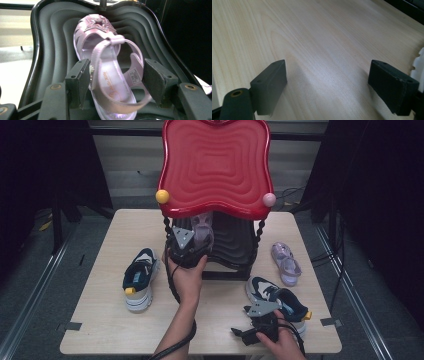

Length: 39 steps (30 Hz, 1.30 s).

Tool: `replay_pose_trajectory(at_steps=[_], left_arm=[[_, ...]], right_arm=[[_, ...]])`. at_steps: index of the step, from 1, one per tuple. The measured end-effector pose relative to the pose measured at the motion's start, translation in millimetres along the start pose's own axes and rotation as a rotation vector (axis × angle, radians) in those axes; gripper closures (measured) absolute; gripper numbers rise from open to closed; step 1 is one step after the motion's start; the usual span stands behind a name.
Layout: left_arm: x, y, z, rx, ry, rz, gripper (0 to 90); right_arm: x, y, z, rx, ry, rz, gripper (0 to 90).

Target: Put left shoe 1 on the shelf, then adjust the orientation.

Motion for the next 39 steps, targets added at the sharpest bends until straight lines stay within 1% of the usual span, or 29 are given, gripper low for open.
replay_pose_trajectory(at_steps=[3,4,7,9,10,11,13,14,15,16,17,18,19,21,22,24,25,26,27,29,31,32,33,34,35,36,39], left_arm=[[-0.5,3.0,-1.1,0.007,-0.006,0.012,37.6],[-0.7,5.8,-2.5,0.020,-0.016,0.017,37.4],[-0.7,9.6,-4.7,0.031,-0.024,0.033,34.8],[-0.6,12.0,-5.4,0.042,-0.020,0.034,32.5],[-0.7,13.3,-4.9,0.053,-0.027,0.047,31.8],[-0.7,13.3,-4.9,0.053,-0.027,0.047,31.3],[0.1,16.2,-4.2,0.066,-0.032,0.056,30.7],[0.8,17.5,-3.1,0.066,-0.043,0.066,30.4],[1.9,18.0,-1.9,0.076,-0.056,0.076,29.9],[3.5,18.7,-0.8,0.087,-0.061,0.089,29.5],[3.5,18.7,-0.8,0.087,-0.061,0.089,28.5],[7.1,19.5,1.4,0.113,-0.054,0.100,27.4],[9.1,20.5,2.7,0.117,-0.060,0.113,27.0],[13.3,22.9,4.2,0.141,-0.045,0.122,25.3],[15.1,24.7,5.0,0.149,-0.047,0.129,25.0],[18.8,28.4,7.1,0.163,-0.064,0.144,24.3],[20.9,30.2,8.2,0.171,-0.062,0.151,23.5],[23.0,32.4,9.4,0.170,-0.061,0.160,22.8],[25.0,34.4,10.8,0.176,-0.074,0.169,22.5],[29.3,38.5,13.1,0.190,-0.071,0.178,22.1],[34.0,41.1,14.8,0.210,-0.074,0.198,22.0],[36.4,42.1,15.1,0.217,-0.073,0.208,21.9],[36.4,42.1,15.1,0.217,-0.073,0.208,21.8],[40.4,43.4,17.6,0.234,-0.090,0.225,21.5],[40.4,43.4,17.6,0.234,-0.090,0.225,21.4],[44.8,45.8,20.3,0.243,-0.090,0.228,21.4],[51.5,48.8,22.1,0.263,-0.088,0.239,21.4]], right_arm=[[0.0,-0.1,-0.3,0.001,0.004,-0.002,14.7],[0.0,-0.1,-0.3,0.001,0.004,-0.002,14.7],[0.0,-0.1,-0.2,0.001,0.003,-0.002,14.6],[0.0,-0.1,-0.3,0.001,0.003,-0.002,14.6],[0.0,-0.1,-0.3,0.002,0.003,-0.002,14.6],[0.0,-0.1,-0.3,0.002,0.003,-0.002,14.6],[0.0,-0.1,-0.3,0.001,0.003,-0.002,14.7],[0.0,-0.1,-0.3,0.001,0.003,-0.002,14.6],[0.0,-0.1,-0.3,0.001,0.004,-0.002,14.6],[0.0,0.0,0.0,0.000,0.000,0.000,14.7],[0.0,0.0,0.0,0.000,0.000,0.000,14.7],[0.0,0.0,0.0,0.000,0.000,0.000,14.7],[0.0,0.0,0.0,0.000,0.000,0.000,14.7],[0.1,0.0,-0.2,0.000,0.003,0.002,14.7],[0.1,0.0,-0.2,0.000,0.003,0.002,14.7],[0.1,0.0,-0.2,0.000,0.003,0.002,14.7],[0.1,0.0,-0.2,0.000,0.002,0.002,14.7],[0.1,0.0,-0.2,0.000,0.003,0.002,14.6],[0.1,0.0,-0.1,0.000,0.002,0.002,14.7],[0.1,0.0,-0.2,0.000,0.003,0.001,14.7],[0.1,0.0,-0.2,0.000,0.003,0.001,14.7],[0.1,0.0,-0.2,0.000,0.002,0.002,14.7],[0.1,0.0,-0.2,0.000,0.002,0.002,14.7],[0.1,0.0,-0.1,0.000,0.002,0.002,14.6],[0.1,0.0,-0.1,0.000,0.002,0.002,14.6],[0.0,0.0,-0.2,0.001,0.002,0.002,14.6],[0.0,-0.1,-0.3,0.001,0.005,0.001,14.6]])
Point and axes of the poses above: each handheld gripper's, and its own axes: y roughly backward along the jaws, x roughly out of its underside, z roughly to its left, the point moved 1 cm from there along -y, roughly forward along the jaws, and after that the axes turned 1 degree about y, right-handed, at the moved point
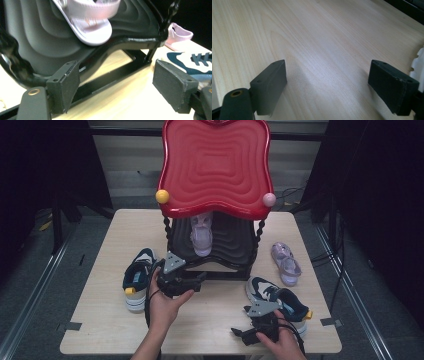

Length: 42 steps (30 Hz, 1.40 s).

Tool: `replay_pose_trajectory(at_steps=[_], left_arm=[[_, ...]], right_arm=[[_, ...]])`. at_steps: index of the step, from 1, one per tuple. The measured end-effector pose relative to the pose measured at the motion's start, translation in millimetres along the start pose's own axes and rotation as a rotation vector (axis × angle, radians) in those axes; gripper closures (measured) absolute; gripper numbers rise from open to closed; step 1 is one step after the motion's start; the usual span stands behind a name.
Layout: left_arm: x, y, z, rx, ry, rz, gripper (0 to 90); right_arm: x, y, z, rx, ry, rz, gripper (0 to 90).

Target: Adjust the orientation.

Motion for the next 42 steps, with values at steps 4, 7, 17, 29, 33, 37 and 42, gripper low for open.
replay_pose_trajectory(at_steps=[4,7,17,29,33,37,42], left_arm=[[9.2,1.8,-0.4,0.029,-0.028,0.015,21.4],[17.3,1.9,-0.9,0.033,-0.059,0.036,21.4],[44.8,-4.2,-0.7,0.120,-0.114,0.109,21.1],[73.0,-7.0,9.3,0.158,-0.155,0.187,20.9],[79.5,-7.6,11.4,0.161,-0.177,0.209,20.9],[85.1,-7.6,13.4,0.156,-0.219,0.247,20.9],[90.3,-8.3,14.1,0.163,-0.229,0.265,20.9]], right_arm=[[0.0,0.0,-0.1,0.000,0.001,0.000,14.6],[0.0,0.0,0.0,0.000,0.000,0.000,14.6],[0.0,0.1,0.1,0.000,-0.002,0.001,14.6],[0.0,0.0,0.0,-0.003,0.000,0.001,14.3],[0.0,0.0,0.0,-0.003,0.000,0.000,14.3],[0.0,0.0,0.0,-0.003,0.001,0.001,14.3],[-0.1,0.0,0.0,-0.003,0.000,0.001,14.2]])
Point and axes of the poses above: each handheld gripper's, and its own axes: y roughly backward along the jaws, x roughly out of its underside, z roughly to its left, the point moved 1 cm from there along -y, roughly forward along the jaws, and after that the axes turned 1 degree about y, right-handed, at the moved point
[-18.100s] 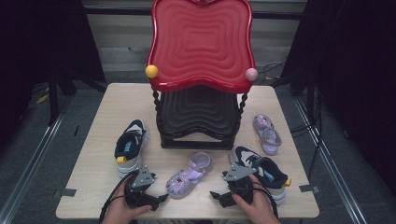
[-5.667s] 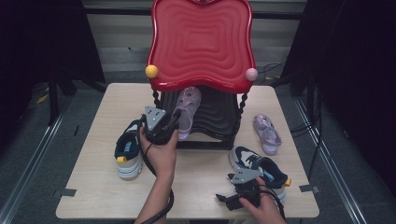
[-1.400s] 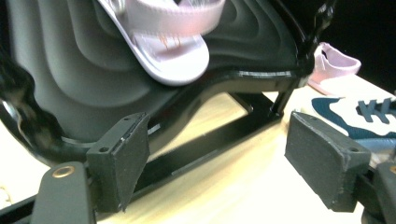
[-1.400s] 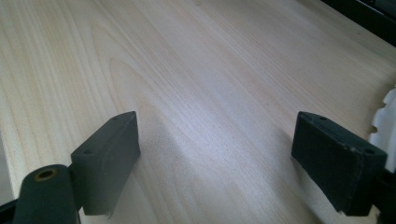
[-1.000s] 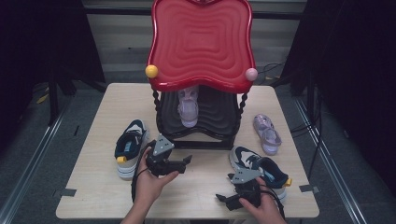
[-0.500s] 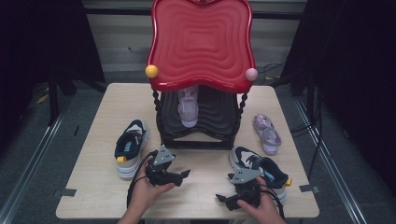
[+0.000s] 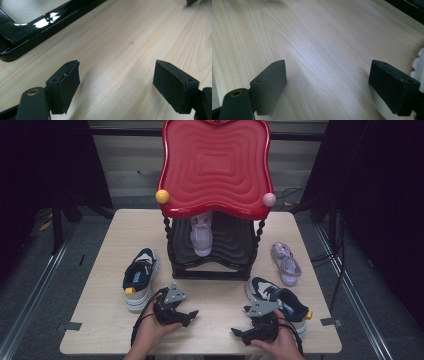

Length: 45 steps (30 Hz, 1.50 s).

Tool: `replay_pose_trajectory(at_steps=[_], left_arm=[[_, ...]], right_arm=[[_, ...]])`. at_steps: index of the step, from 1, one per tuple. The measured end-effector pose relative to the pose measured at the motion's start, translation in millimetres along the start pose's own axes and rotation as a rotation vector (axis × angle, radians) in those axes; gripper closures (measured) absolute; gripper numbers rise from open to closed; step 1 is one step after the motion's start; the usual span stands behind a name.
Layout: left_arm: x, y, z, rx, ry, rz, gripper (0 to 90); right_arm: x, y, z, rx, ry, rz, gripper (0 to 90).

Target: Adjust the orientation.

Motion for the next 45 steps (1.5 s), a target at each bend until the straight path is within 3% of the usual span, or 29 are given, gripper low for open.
replay_pose_trajectory(at_steps=[11,21,27,36,45], left_arm=[[5.7,-0.8,2.4,0.012,-0.014,0.024,20.5],[6.8,-1.2,4.2,0.010,-0.029,0.021,17.2],[6.9,-1.5,4.0,0.014,-0.025,0.022,16.5],[6.9,-1.6,3.9,0.015,-0.026,0.024,15.9],[7.0,-1.4,3.8,0.013,-0.026,0.028,15.8]], right_arm=[[-3.8,2.5,0.6,0.000,-0.005,0.005,15.2],[-25.2,23.9,2.1,-0.031,-0.025,-0.045,15.7],[-42.5,39.2,0.7,-0.037,-0.004,-0.059,15.9],[-57.1,63.6,-15.9,-0.002,-0.012,-0.085,15.9],[-68.7,94.1,-44.3,0.075,-0.036,-0.137,15.9]])
Point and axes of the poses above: each handheld gripper's, and its own axes: y roughly backward along the jaws, x roughly out of its underside, z roughly to its left, the point moved 1 cm from there along -y, roughly forward along the jaws, and after that the axes turned 1 degree about y, right-handed, at the moved point
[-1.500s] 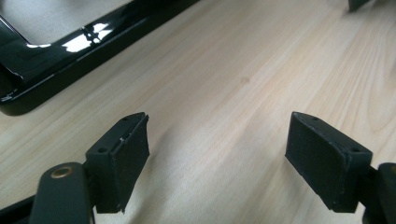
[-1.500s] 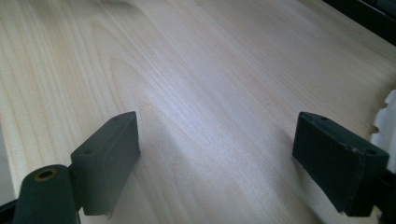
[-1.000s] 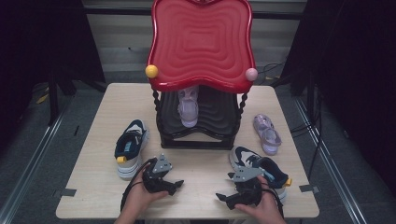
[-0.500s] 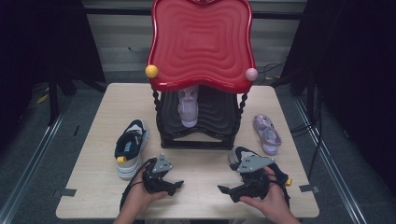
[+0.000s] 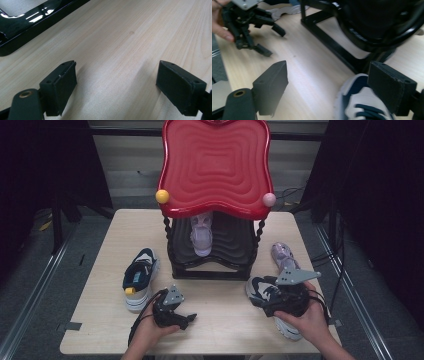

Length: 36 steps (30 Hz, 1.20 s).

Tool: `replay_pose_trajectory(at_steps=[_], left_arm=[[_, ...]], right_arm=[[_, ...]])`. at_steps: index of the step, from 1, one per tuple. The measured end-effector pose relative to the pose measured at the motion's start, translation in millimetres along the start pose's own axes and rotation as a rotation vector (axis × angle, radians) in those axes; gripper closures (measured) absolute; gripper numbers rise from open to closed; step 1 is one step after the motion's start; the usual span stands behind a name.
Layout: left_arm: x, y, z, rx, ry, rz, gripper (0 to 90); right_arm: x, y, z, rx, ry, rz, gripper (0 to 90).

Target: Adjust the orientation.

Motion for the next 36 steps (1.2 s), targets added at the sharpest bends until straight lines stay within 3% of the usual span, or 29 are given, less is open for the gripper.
replay_pose_trajectory(at_steps=[9,18,36], left_arm=[[0.0,-0.1,-0.1,0.003,0.001,0.000,15.5],[-0.1,0.0,-0.2,0.001,0.001,0.002,15.5],[-0.1,0.0,-0.2,0.001,0.000,0.002,15.5]], right_arm=[[-0.7,12.7,-25.9,0.065,-0.024,-0.020,15.9],[8.5,19.6,-56.9,0.139,-0.088,-0.047,16.5],[29.4,23.0,-105.0,0.285,-0.198,-0.088,20.6]])
Point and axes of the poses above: each handheld gripper's, and its own axes: y roughly backward along the jaws, x roughly out of its underside, z roughly to its left, the point moved 1 cm from there along -y, roughly forward along the jaws, and after that the axes turned 1 degree about y, right-handed, at the moved point
